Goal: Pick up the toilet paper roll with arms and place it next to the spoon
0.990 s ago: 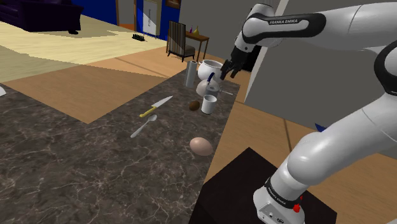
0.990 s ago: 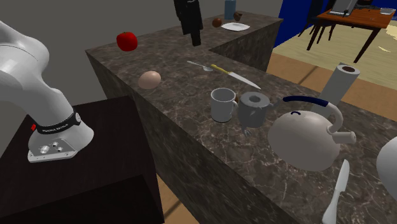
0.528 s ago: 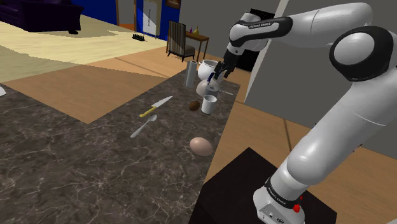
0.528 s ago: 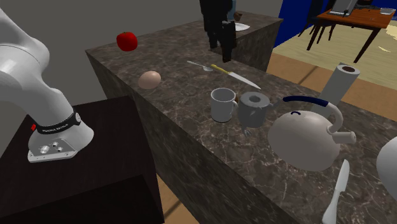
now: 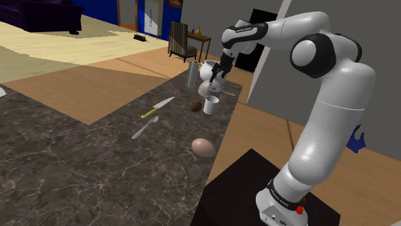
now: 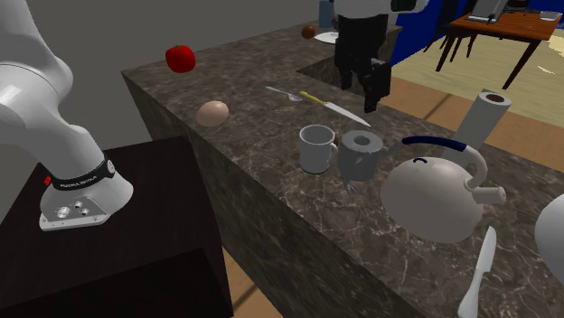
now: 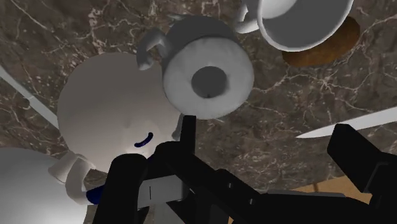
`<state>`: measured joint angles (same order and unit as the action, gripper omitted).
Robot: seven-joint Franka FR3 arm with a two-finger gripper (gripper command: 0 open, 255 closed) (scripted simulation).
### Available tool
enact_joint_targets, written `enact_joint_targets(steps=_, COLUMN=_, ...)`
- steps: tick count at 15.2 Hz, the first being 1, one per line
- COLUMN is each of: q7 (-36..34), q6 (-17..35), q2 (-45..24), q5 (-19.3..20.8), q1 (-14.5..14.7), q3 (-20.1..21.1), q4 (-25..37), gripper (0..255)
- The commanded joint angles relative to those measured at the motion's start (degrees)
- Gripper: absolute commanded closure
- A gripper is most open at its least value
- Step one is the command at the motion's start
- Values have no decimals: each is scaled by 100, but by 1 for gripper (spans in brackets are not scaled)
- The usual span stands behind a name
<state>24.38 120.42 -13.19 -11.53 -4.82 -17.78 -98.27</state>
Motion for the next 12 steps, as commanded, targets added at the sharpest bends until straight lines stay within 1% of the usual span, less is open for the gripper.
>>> enact_joint_targets(steps=1, q7=166, q6=-52, q2=-520, q5=-217, q1=-155, q3=-6, q4=542, gripper=0)
enact_joint_targets(steps=6, q7=341, q6=-358, q2=-1785, q5=-606, q1=-582, q3=75, q4=2081, gripper=0)
enact_joint_targets(steps=7, q7=347, q6=-415, q2=-1955, q5=-644, q1=-644, q3=92, q4=2308, gripper=0)
enact_joint_targets(steps=12, q7=379, q6=-152, q2=-2133, q5=-698, q1=-643, q3=135, q4=2219, gripper=0)
